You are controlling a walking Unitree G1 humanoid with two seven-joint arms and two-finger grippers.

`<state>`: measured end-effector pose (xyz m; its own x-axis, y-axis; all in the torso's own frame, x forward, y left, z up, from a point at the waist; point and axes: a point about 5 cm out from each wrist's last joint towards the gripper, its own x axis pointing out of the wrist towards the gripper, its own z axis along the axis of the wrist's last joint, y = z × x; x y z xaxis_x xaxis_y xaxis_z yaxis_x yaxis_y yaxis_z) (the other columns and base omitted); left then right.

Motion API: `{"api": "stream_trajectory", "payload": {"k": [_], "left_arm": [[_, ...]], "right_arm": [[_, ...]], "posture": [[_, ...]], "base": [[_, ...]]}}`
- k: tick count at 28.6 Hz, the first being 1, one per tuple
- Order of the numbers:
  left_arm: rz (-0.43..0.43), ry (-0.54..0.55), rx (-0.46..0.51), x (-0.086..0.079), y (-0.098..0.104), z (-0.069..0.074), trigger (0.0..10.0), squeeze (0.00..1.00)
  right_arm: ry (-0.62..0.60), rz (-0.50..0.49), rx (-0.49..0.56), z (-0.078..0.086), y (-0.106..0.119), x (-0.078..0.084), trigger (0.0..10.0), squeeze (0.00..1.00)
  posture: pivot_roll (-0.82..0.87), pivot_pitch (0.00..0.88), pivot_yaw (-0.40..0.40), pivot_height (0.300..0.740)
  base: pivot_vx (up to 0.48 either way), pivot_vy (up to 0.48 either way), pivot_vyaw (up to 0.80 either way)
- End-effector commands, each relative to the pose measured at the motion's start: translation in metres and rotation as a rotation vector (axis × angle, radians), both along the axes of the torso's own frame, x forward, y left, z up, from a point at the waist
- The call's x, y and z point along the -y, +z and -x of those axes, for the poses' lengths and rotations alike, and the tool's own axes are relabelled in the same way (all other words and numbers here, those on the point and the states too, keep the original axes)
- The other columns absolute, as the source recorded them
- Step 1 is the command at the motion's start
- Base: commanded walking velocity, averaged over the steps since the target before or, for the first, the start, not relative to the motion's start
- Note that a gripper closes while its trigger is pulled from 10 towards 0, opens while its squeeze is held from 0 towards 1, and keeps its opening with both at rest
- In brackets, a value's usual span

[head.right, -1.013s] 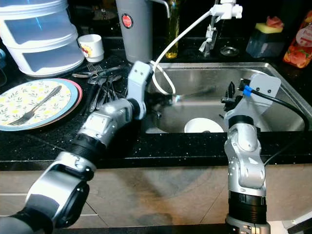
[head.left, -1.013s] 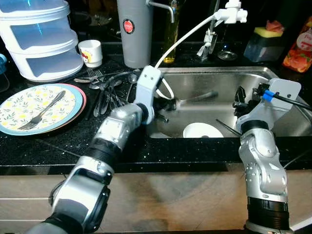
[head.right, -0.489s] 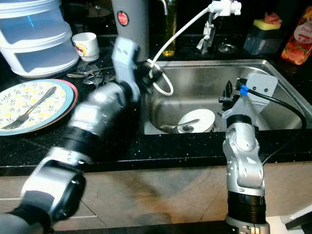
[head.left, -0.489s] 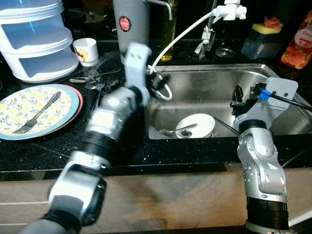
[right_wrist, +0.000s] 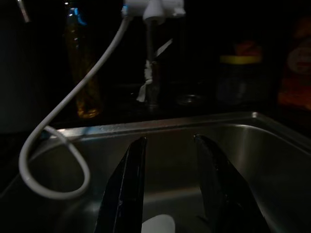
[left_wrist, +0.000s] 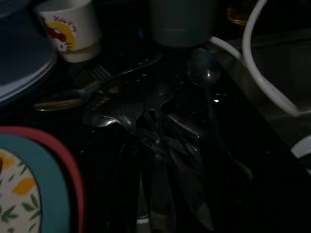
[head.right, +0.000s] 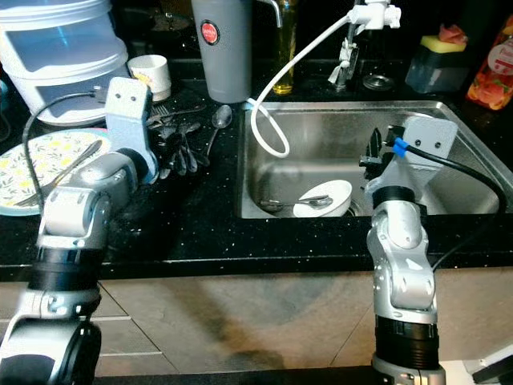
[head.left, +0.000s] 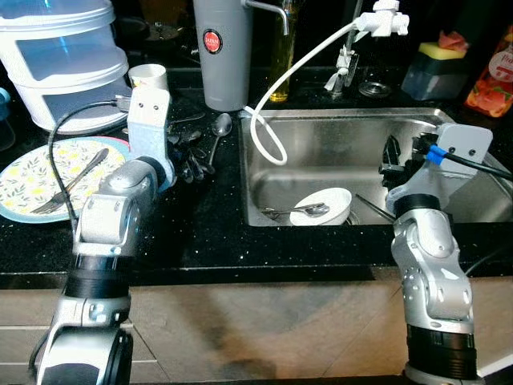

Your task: Kitchen organization

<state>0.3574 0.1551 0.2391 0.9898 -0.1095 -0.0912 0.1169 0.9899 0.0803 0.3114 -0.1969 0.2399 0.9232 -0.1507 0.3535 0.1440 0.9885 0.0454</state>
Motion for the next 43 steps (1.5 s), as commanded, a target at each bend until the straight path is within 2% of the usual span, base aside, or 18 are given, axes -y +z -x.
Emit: {"api": "stream_trajectory", "payload": {"k": [1,2,4,5,10,14,19,27,28,29,32,36,37,38,43], "left_arm": [[-0.012,0.008,0.036,0.004,0.004,-0.002,10.0,0.00],[0.004,0.014,0.041,0.005,0.007,-0.011,10.0,0.00],[0.038,0.035,-0.008,0.002,0.006,-0.021,10.0,0.00],[0.038,0.035,-0.008,0.002,0.006,-0.021,10.0,0.00],[0.085,0.071,-0.114,-0.011,0.000,-0.041,10.0,0.00],[0.118,0.085,-0.166,-0.019,-0.010,-0.048,10.0,0.00],[0.137,0.102,-0.168,-0.034,-0.007,-0.053,10.0,0.00],[0.197,0.057,-0.201,-0.039,-0.013,-0.055,10.0,0.00],[0.202,0.038,-0.210,-0.038,-0.015,-0.056,9.1,0.00],[0.213,0.010,-0.218,-0.036,-0.017,-0.056,9.1,0.00],[0.215,-0.060,-0.230,-0.031,-0.021,-0.055,10.0,0.00],[0.197,-0.069,-0.233,-0.030,-0.024,-0.055,9.8,0.00],[0.192,-0.070,-0.237,-0.031,-0.025,-0.055,9.1,0.00],[0.179,-0.083,-0.228,-0.031,-0.024,-0.055,9.7,0.00],[0.162,-0.110,-0.229,-0.030,-0.022,-0.055,10.0,0.00]], "right_arm": [[0.026,0.004,0.000,-0.003,0.000,-0.006,10.0,0.00],[0.045,0.013,-0.002,-0.004,0.001,-0.008,10.0,0.00],[0.074,0.037,-0.006,-0.005,0.003,-0.010,10.0,0.00],[0.074,0.037,-0.006,-0.005,0.003,-0.010,10.0,0.00],[0.154,0.135,-0.015,-0.003,0.011,-0.007,10.0,0.00],[0.142,0.145,0.011,0.000,0.018,0.000,10.0,0.00],[0.119,0.126,0.038,0.005,0.023,0.008,10.0,0.00],[0.125,0.120,0.034,0.005,0.022,0.007,10.0,0.00],[0.127,0.117,0.035,0.005,0.022,0.007,10.0,0.00],[0.130,0.116,0.035,0.005,0.023,0.006,10.0,0.00],[0.136,0.113,0.035,0.005,0.023,0.005,10.0,0.00],[0.138,0.112,0.034,0.004,0.022,0.004,10.0,0.00],[0.138,0.111,0.033,0.005,0.022,0.004,10.0,0.00],[0.139,0.108,0.032,0.005,0.022,0.004,10.0,0.00],[0.138,0.103,0.030,0.005,0.021,0.004,10.0,0.00]], "posture": [[0.05,0.066,0.005,0.740],[0.05,0.065,0.002,0.740],[0.04,0.060,0.002,0.740],[0.04,0.060,0.002,0.740],[0.03,0.058,0.004,0.740],[0.01,0.056,0.020,0.740],[0.01,0.055,0.030,0.740],[0.01,0.058,0.029,0.740],[0.01,0.058,0.029,0.740],[0.01,0.061,0.025,0.740],[0.01,0.062,0.023,0.740],[0.01,0.062,0.023,0.740],[0.01,0.064,0.025,0.740],[0.01,0.064,0.025,0.740],[0.01,0.066,0.024,0.740]], "base": [[0.000,0.000,0.00],[0.000,0.000,0.00],[0.000,0.000,0.00],[0.000,0.000,0.00],[0.000,0.000,0.00],[0.000,0.000,0.00],[0.000,0.000,0.00],[0.000,0.000,0.00],[0.000,0.000,0.00],[0.000,0.000,0.00],[0.000,0.000,0.00],[0.000,0.000,0.00],[0.000,0.000,0.00],[0.000,0.000,0.00],[0.000,0.000,0.00]]}}
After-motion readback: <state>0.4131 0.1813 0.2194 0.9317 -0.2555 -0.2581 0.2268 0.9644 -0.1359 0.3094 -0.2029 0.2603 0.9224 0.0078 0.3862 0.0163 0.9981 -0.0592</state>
